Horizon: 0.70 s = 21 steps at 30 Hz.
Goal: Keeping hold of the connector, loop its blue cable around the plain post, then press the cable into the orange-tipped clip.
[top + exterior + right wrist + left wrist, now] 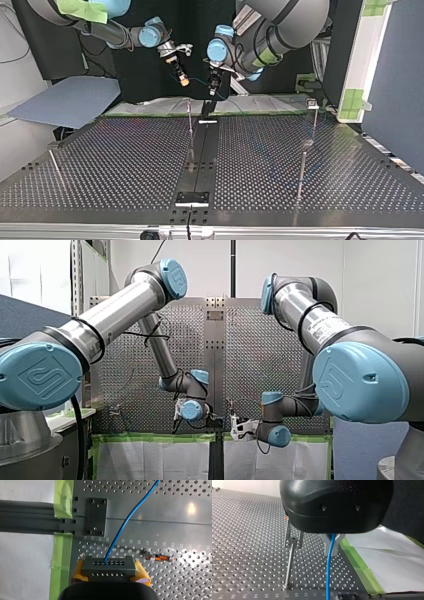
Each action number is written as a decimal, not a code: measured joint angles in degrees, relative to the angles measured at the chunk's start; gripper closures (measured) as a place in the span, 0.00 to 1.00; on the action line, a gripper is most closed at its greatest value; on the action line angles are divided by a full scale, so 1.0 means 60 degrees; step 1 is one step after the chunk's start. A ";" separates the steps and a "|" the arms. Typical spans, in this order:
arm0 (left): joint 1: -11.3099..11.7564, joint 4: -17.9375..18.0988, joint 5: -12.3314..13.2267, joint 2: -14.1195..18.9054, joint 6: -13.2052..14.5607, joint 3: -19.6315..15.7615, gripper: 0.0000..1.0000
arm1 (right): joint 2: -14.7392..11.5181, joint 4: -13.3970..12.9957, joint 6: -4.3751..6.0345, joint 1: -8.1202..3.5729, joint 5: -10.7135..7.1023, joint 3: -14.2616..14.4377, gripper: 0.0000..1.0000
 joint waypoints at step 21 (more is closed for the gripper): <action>-0.0092 0.0524 -0.0232 -0.0719 -0.0159 0.0127 0.99 | 0.0000 0.0142 0.0295 -0.0739 0.0252 -0.0278 1.00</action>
